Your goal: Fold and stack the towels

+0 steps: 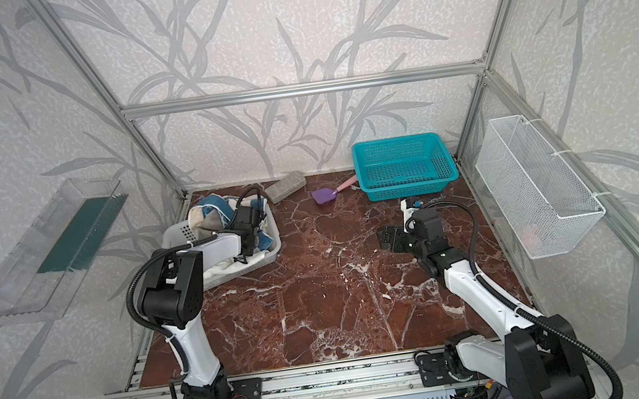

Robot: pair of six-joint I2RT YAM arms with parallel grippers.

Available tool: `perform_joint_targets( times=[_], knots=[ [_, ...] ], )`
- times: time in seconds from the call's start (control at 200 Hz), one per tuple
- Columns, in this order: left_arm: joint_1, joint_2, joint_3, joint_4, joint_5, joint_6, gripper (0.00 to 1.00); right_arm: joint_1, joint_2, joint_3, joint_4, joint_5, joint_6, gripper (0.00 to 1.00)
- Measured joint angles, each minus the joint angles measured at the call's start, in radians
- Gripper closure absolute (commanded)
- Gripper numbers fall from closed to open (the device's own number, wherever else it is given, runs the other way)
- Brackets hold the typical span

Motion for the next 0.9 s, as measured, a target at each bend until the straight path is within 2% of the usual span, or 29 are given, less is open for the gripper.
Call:
perform_joint_targets(
  times=[0.25, 0.365, 0.47, 0.58, 0.66, 0.9],
  knots=[
    [0.114, 0.039, -0.033, 0.312, 0.137, 0.276, 0.67, 0.038, 0.032, 0.004, 0.048, 0.064, -0.026, 0.07],
    [0.14, 0.107, 0.024, 0.419, 0.163, 0.378, 0.66, 0.094, 0.084, 0.031, 0.045, 0.124, -0.05, 0.07],
    [0.151, 0.137, 0.048, 0.492, 0.191, 0.444, 0.59, 0.134, 0.125, 0.075, 0.039, 0.158, -0.061, 0.07],
    [0.155, 0.113, 0.056, 0.456, 0.209, 0.454, 0.42, 0.155, 0.148, 0.106, 0.04, 0.166, -0.056, 0.07],
    [0.155, 0.069, 0.064, 0.381, 0.217, 0.421, 0.34, 0.159, 0.153, 0.116, 0.037, 0.161, -0.045, 0.07],
    [0.156, -0.094, 0.128, 0.047, 0.246, 0.228, 0.33, 0.162, 0.154, 0.152, 0.008, 0.119, -0.022, 0.07]
  ],
)
